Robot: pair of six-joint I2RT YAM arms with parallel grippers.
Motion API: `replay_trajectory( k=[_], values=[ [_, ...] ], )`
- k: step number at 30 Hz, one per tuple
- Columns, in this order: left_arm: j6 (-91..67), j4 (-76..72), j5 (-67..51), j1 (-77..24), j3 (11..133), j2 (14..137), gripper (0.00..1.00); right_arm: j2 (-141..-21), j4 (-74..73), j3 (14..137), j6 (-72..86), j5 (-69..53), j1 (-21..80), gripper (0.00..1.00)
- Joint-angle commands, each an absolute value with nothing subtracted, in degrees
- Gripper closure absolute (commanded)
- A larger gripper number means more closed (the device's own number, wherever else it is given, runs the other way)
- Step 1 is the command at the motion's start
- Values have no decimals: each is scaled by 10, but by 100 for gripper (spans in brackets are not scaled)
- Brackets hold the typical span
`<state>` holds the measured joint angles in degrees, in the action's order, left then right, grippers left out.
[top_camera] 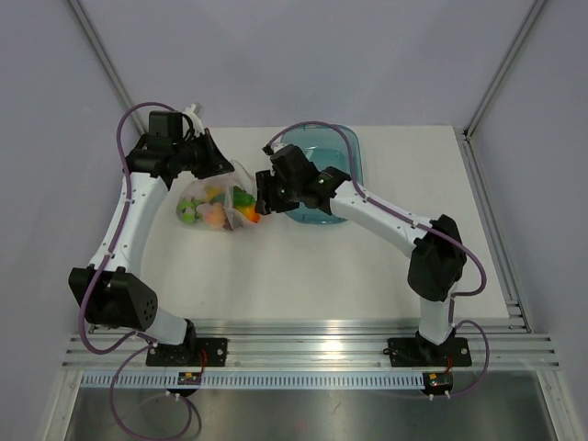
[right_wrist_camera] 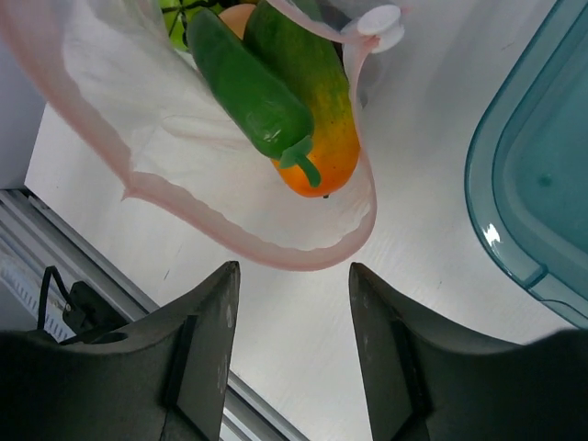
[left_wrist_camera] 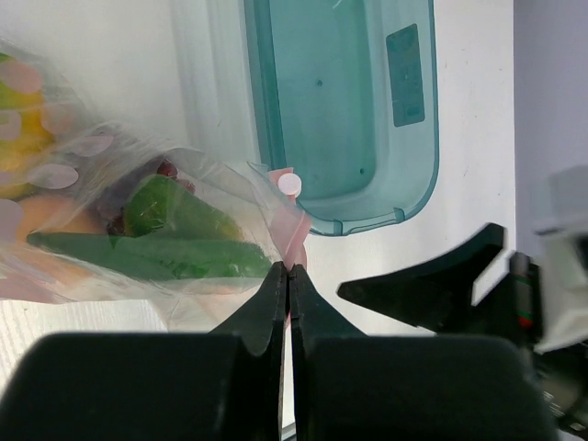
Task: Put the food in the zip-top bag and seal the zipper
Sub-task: Adjust the zipper food storage bag at the center of the board.
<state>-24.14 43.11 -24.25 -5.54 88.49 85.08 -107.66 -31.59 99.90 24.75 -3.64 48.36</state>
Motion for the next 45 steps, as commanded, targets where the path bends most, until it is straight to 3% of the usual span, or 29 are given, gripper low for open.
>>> replay_trajectory(
  k=[1, 6, 9, 10, 11, 15, 24, 42, 44, 45],
  values=[
    [-240, 409, -252, -52, 915, 829, 100, -1109, -291, 994, 280, -32, 476, 43],
    [-238, 413, -250, -49, 916, 822, 100, -1155, -258, 1008, 295, -54, 463, 51],
    [-237, 416, -250, -48, 918, 820, 100, -1186, -272, 1039, 291, -71, 463, 71],
    [-236, 418, -250, -48, 919, 819, 100, -1186, -271, 1042, 290, -77, 464, 92],
    [-233, 419, -244, -48, 919, 818, 100, -1180, -268, 1042, 288, -81, 463, 100],
    [-218, 427, -227, -48, 920, 819, 100, -1137, -265, 1052, 277, -62, 463, 100],
    [-182, 463, -220, -47, 1006, 830, 100, -1079, -336, 1196, 250, -61, 463, 100],
    [-154, 467, -280, -35, 1054, 843, 100, -1034, -344, 1117, 293, -85, 470, 100],
    [-158, 461, -293, -35, 1059, 858, 91, -1032, -310, 1072, 320, -97, 473, 100],
    [-157, 467, -300, -35, 1065, 865, 79, -1029, -294, 1055, 350, -106, 473, 100]
  ],
)
